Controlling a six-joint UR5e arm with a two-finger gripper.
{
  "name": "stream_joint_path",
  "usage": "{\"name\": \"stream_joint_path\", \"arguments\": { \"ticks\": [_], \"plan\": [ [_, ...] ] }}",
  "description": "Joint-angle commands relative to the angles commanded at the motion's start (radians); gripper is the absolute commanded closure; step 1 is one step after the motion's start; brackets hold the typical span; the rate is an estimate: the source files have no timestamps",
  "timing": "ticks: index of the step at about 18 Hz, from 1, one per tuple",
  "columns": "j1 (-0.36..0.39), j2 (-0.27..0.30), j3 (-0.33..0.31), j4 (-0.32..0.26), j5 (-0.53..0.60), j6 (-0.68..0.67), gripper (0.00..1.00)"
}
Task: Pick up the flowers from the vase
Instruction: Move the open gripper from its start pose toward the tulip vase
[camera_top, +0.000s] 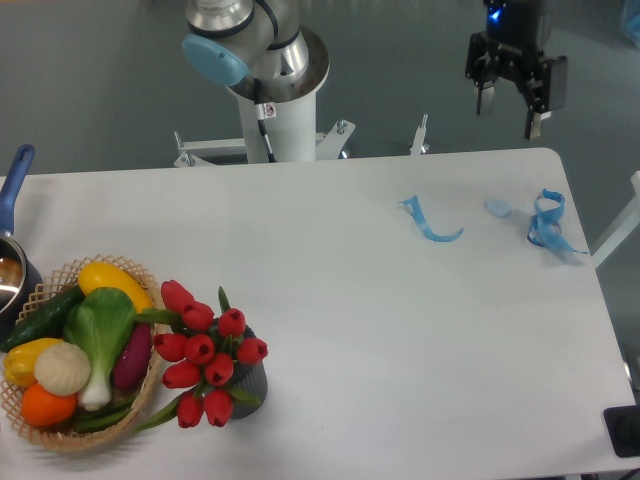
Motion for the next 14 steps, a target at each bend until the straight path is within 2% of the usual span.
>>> {"name": "stream_joint_path", "arguments": {
  "ticks": [8,14],
  "plan": [
    [0.000,0.012,-0.037,0.000,-0.017,-0.020,0.00],
    [-0.020,0.018,-0.089,0.002,-0.139,-0.227,0.00]
  ]
}}
